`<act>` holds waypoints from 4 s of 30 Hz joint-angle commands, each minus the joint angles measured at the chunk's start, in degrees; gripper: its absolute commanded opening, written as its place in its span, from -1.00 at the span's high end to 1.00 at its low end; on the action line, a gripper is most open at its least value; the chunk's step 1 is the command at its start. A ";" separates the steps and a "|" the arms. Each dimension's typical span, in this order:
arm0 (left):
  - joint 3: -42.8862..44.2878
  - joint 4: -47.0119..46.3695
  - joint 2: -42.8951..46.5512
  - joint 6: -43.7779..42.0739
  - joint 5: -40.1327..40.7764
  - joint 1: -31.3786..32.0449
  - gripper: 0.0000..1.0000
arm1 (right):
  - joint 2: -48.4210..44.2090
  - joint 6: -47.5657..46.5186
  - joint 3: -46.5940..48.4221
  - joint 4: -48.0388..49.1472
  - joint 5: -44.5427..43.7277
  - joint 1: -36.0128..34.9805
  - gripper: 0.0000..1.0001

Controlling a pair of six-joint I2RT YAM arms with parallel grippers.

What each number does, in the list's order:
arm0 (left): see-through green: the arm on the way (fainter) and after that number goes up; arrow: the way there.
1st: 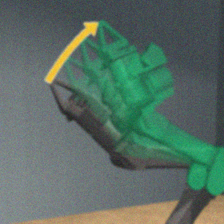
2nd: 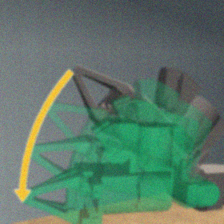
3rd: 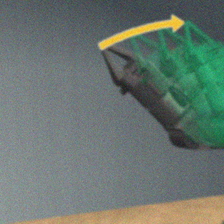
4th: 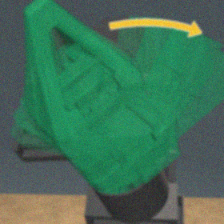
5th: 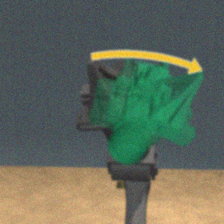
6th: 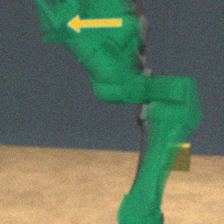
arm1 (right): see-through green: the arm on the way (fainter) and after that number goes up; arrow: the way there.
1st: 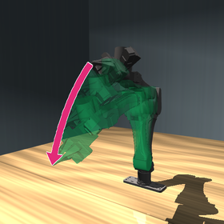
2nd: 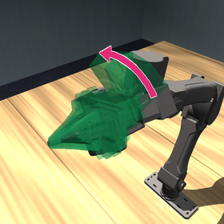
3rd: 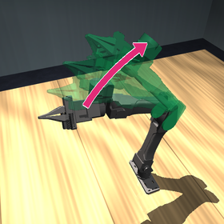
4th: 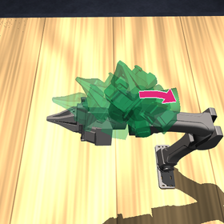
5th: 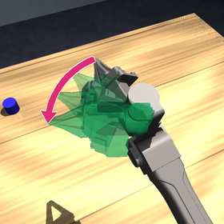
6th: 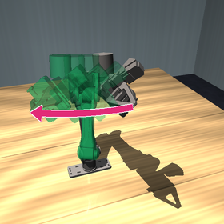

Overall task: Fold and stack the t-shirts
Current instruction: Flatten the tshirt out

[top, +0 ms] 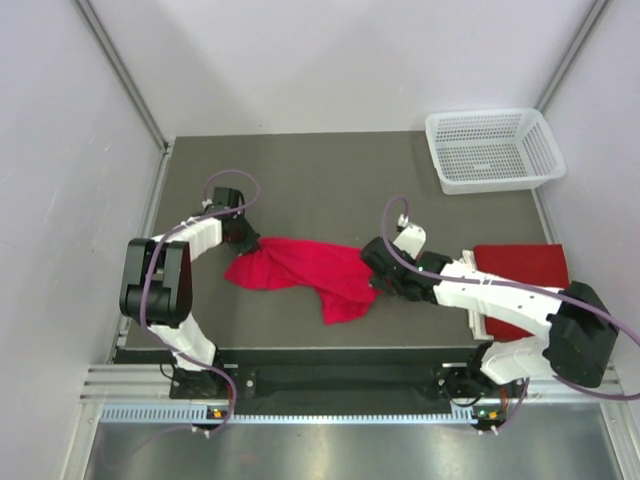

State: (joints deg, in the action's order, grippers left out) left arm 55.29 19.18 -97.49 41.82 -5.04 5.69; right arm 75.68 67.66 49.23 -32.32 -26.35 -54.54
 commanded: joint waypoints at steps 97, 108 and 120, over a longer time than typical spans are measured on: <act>4.30 14.22 17.16 -14.22 -10.78 -7.28 0.02 | 11.14 -38.39 1.83 8.49 -0.46 -4.78 0.38; 4.13 14.04 16.72 -14.49 -11.05 -7.10 0.02 | 15.90 -35.32 4.55 5.07 -9.15 -6.45 0.49; 4.21 14.04 16.11 -14.84 -10.52 -6.92 0.02 | 18.63 -34.70 7.11 3.14 -11.97 -8.47 0.35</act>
State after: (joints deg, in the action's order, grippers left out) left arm 59.55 34.87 -82.48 28.12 -15.59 -1.45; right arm 93.34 32.18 54.17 -28.91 -36.18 -61.84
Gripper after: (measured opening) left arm 0.490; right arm 0.321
